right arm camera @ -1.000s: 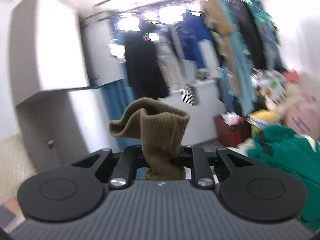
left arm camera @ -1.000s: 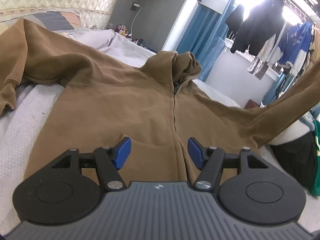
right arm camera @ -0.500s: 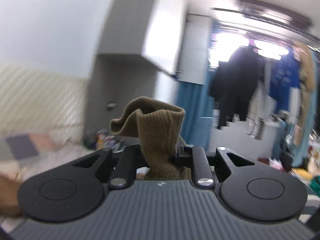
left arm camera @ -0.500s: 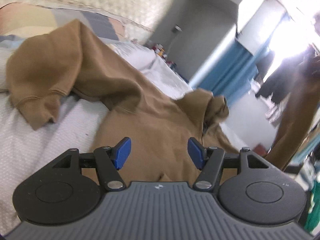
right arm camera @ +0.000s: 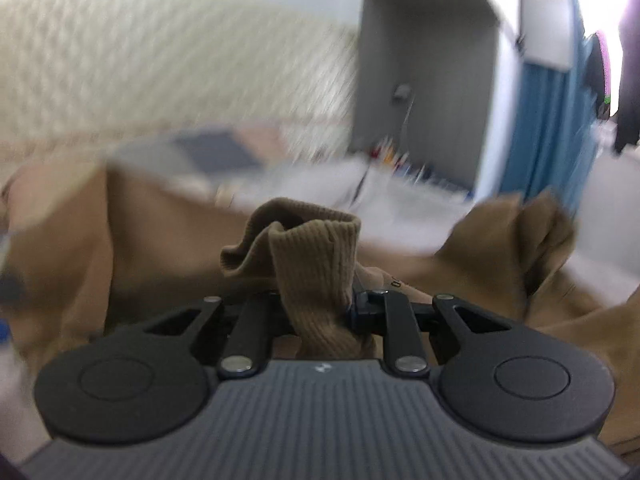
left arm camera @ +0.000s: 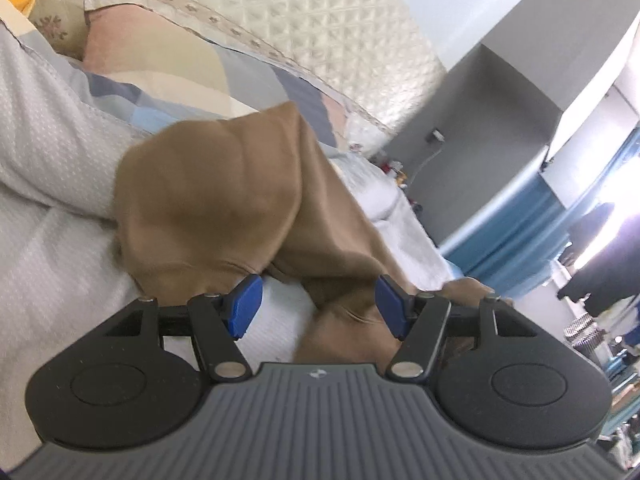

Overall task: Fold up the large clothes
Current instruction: 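Lift the held sleeve with the right gripper and carry it over the hoodie body, then lay the sleeve across the hoodie body and open the right gripper, then grasp the other sleeve with the left gripper and lift it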

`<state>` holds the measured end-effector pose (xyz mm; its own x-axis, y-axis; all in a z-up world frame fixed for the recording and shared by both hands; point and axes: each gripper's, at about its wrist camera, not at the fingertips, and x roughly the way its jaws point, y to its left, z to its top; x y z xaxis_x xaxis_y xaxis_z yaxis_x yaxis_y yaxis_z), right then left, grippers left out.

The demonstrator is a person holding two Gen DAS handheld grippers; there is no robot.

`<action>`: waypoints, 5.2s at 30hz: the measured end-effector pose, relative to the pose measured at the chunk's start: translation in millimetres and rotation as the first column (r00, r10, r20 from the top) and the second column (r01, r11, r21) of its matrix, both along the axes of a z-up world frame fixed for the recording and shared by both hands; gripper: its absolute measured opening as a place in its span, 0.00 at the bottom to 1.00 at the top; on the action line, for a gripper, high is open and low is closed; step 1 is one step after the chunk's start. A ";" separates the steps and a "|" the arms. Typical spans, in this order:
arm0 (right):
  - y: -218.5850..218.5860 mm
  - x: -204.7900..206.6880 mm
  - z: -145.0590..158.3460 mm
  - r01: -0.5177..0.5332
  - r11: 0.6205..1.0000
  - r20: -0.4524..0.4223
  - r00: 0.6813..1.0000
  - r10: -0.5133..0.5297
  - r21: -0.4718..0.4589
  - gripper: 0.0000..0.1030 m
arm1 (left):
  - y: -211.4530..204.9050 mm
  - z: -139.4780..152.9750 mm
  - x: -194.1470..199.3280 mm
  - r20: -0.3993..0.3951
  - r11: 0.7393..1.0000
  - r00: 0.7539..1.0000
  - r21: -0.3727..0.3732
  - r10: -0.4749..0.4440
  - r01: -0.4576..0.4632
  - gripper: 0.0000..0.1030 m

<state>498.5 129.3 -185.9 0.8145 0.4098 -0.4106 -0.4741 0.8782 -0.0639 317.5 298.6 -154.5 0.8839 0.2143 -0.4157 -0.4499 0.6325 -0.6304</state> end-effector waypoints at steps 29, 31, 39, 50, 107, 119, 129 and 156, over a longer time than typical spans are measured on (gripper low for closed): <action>-136.3 -40.8 33.0 -0.064 0.985 -0.191 0.977 0.095 0.163 0.74 | -63.6 -14.1 38.1 -0.047 0.960 0.971 0.148 -0.232 0.237 0.65; -163.7 -44.6 32.9 -0.019 0.986 -0.173 0.984 0.048 0.165 0.74 | -79.7 -13.4 42.9 -0.067 0.938 0.957 0.190 -0.283 0.291 0.65; -209.3 -4.4 7.0 0.154 0.971 -0.220 0.969 -0.112 0.183 0.74 | -116.7 -29.5 90.5 -0.208 0.873 0.915 0.286 -0.345 0.395 0.57; -226.7 45.3 -58.0 0.282 0.942 -0.391 0.899 -0.195 0.180 0.54 | -120.5 -82.1 138.8 -0.399 0.859 0.863 0.271 -0.310 0.433 0.46; -221.6 -104.8 35.9 0.108 0.965 -0.185 0.981 -0.064 0.238 0.53 | -132.9 -32.9 48.6 -0.341 0.854 0.940 0.492 0.008 0.171 0.60; -225.9 -63.9 -1.9 0.173 0.959 -0.349 0.933 -0.087 0.223 0.54 | -88.7 -67.0 102.6 -0.339 0.740 0.869 0.671 0.361 -0.045 0.62; -223.8 -60.0 -7.7 0.188 0.959 -0.378 0.921 -0.097 0.211 0.54 | -32.4 -70.8 128.2 -0.376 0.693 0.818 0.720 0.436 -0.038 0.58; -281.7 -54.2 18.6 0.313 0.856 -0.406 0.904 -0.135 0.412 0.55 | -164.7 191.1 122.9 -0.117 0.805 0.979 0.557 -0.168 0.205 0.13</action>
<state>444.4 -152.5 -167.2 0.7446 0.4460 -0.4966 -0.1723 0.8472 0.5026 440.5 133.9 36.6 0.9089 0.2604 -0.3258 -0.3111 0.9435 -0.1140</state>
